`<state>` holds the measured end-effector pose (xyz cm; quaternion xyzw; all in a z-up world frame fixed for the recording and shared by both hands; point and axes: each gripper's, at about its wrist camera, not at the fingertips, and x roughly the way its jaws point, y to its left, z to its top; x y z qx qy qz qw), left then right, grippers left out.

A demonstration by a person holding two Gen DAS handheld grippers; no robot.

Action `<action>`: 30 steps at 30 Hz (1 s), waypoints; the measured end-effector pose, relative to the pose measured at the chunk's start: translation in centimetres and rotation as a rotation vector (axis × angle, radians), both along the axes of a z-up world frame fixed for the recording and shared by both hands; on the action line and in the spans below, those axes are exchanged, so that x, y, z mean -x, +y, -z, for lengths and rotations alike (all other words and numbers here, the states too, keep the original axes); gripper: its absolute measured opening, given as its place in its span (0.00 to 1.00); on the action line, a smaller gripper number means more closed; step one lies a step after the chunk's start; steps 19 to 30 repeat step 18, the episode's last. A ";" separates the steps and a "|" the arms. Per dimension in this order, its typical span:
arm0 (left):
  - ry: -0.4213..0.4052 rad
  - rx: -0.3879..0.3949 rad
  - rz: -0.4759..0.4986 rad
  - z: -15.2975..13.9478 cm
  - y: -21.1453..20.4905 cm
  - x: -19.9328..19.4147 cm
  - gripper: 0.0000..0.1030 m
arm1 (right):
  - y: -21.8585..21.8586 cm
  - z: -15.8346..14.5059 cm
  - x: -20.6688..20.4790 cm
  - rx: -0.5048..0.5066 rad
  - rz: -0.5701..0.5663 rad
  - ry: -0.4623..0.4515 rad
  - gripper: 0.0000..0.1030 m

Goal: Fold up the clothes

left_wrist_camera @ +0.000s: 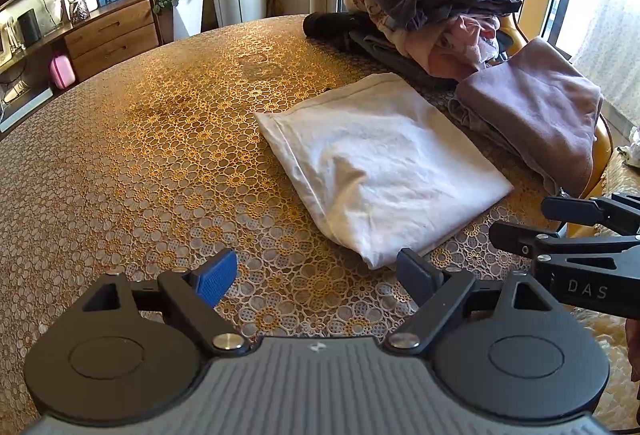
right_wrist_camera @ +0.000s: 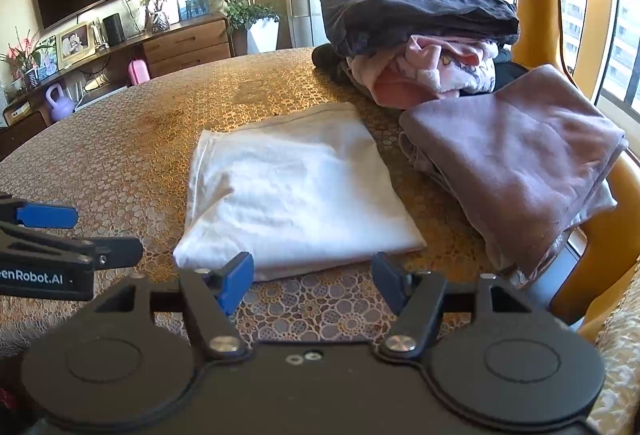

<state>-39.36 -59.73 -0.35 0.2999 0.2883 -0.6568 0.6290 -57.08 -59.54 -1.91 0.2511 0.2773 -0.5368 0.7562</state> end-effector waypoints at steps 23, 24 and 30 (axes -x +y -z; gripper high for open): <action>0.017 -0.004 0.004 0.2 0.3 0.1 0.84 | 0.2 0.5 0.2 -0.017 0.009 -0.011 1.00; 0.017 -0.004 0.004 0.2 0.3 0.1 0.84 | 0.2 0.5 0.2 -0.017 0.009 -0.011 1.00; 0.017 -0.004 0.004 0.2 0.3 0.1 0.84 | 0.2 0.5 0.2 -0.017 0.009 -0.011 1.00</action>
